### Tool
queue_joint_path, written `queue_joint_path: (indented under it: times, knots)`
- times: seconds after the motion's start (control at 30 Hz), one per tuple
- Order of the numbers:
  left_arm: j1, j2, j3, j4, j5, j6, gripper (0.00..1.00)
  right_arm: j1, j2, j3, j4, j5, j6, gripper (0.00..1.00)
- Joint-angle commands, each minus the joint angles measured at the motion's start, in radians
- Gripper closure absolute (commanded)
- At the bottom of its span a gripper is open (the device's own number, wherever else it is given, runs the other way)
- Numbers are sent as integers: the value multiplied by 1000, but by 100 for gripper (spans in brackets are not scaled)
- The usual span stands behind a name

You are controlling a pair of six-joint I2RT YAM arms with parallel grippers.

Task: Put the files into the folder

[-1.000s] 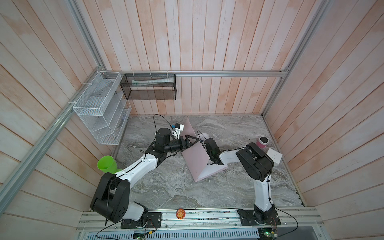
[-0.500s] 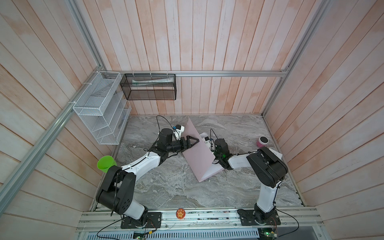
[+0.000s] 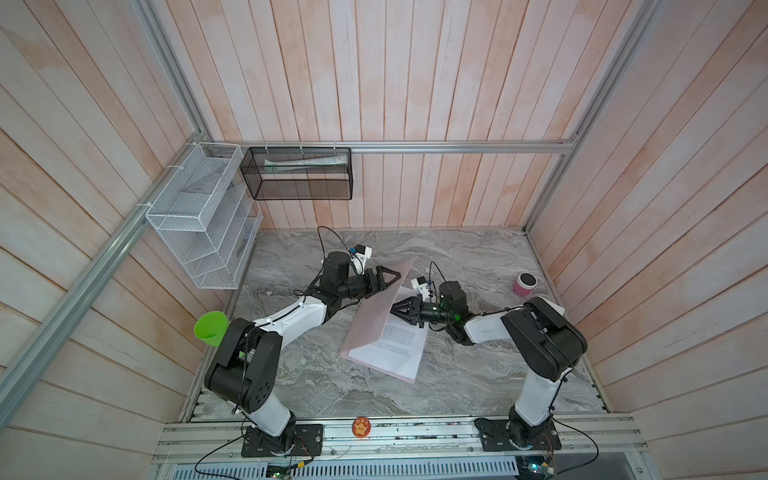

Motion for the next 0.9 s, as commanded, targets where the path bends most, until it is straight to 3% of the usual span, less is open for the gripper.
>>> queue_joint_path:
  times: [0.0, 0.17, 0.33, 0.5, 0.67, 0.87]
  knots:
    - [-4, -53, -65, 19, -45, 1, 12, -57, -75, -8, -116, 10, -91, 79]
    - [-4, -124, -136, -3, -94, 14, 12, -132, -136, -32, -286, 35, -193, 79]
    - [-18, -157, -153, -45, -102, 33, 12, -164, -232, -63, -511, 137, -333, 77]
    - [-90, -207, -192, -106, -153, 59, 12, -257, -425, -223, -557, 152, -324, 76]
    - [-170, -212, -261, -108, -197, 74, 12, -289, -578, -244, -683, 173, -356, 76]
    - [-220, -135, -303, -87, -223, 97, 12, -285, -588, -297, -658, 174, -338, 76]
